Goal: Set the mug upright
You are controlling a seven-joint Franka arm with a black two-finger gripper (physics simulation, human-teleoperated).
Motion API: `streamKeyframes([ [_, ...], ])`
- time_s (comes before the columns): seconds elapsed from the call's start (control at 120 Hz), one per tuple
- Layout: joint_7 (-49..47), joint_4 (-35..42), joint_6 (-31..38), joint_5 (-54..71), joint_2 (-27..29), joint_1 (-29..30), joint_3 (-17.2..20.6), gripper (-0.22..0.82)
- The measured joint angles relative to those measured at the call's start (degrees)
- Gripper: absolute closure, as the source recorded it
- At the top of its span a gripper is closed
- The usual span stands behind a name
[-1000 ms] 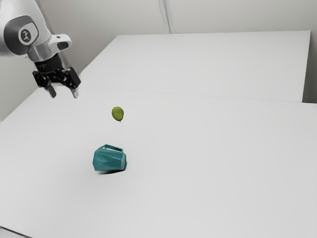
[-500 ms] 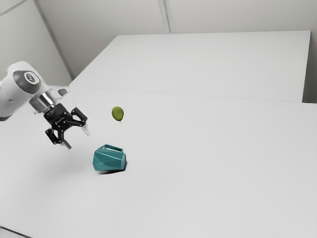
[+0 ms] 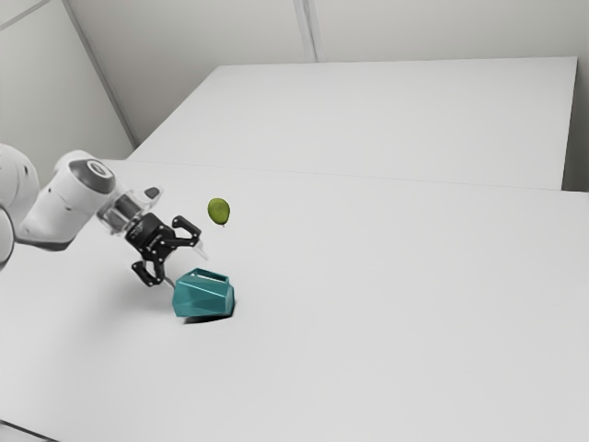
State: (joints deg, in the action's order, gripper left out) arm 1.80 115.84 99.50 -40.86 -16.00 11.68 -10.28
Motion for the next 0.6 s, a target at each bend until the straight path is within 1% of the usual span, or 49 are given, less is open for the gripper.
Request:
streamKeyframes([
  [0.208,-0.3,0.4,0.4,-4.4,-1.3,-0.1,1.2,0.00],
  [0.233,-0.3,0.5,0.4,-4.7,-1.4,-0.1,1.3,0.02],
  [0.275,-0.3,0.5,0.4,-5.0,-1.5,-0.1,1.3,0.11],
  [0.367,-0.4,0.5,0.4,-5.1,-1.4,-0.1,1.4,0.36],
  [0.425,-0.4,0.5,0.3,-5.1,-1.3,-0.1,1.4,0.49],
  [0.492,-0.4,0.4,0.3,-5.1,-1.2,-0.1,1.4,0.58],
  [0.6,-0.5,0.3,0.2,-5.1,-0.7,-0.1,1.5,0.67],
])
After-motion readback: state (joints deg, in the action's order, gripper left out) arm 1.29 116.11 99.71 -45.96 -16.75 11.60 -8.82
